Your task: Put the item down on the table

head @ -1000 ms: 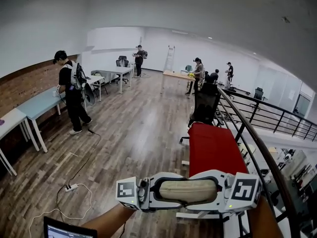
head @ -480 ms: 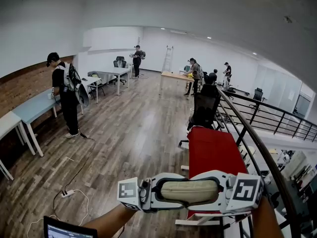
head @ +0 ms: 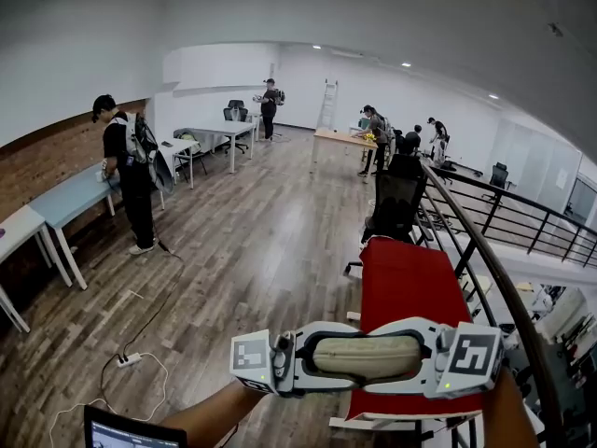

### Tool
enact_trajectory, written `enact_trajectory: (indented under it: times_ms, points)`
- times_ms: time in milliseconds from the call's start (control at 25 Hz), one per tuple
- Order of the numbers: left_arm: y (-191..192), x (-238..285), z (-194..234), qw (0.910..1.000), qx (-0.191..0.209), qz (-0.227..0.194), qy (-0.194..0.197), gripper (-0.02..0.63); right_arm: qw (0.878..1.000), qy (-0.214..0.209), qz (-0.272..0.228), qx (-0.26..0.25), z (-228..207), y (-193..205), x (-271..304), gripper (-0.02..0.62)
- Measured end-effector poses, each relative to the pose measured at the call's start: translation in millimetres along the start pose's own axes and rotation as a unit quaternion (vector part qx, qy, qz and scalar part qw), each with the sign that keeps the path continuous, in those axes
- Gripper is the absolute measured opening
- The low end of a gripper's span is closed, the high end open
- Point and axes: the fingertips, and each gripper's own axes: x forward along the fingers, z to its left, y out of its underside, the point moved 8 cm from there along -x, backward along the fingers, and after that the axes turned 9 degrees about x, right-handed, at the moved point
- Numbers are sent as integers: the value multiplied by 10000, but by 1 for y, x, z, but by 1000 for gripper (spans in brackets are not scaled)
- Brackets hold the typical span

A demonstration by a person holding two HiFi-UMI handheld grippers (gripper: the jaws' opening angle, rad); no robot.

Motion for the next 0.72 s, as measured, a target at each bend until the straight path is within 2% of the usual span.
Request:
enact_trajectory:
  times_ms: [480,720]
  points:
    - [63,57,49,9989,270,104,-371,291,9985,-383,20,-397,-69,46,-65,285]
    - [99,101,65,9980,361,227,-461,291,9975,-499,-71,-500,-93,82,-110,285]
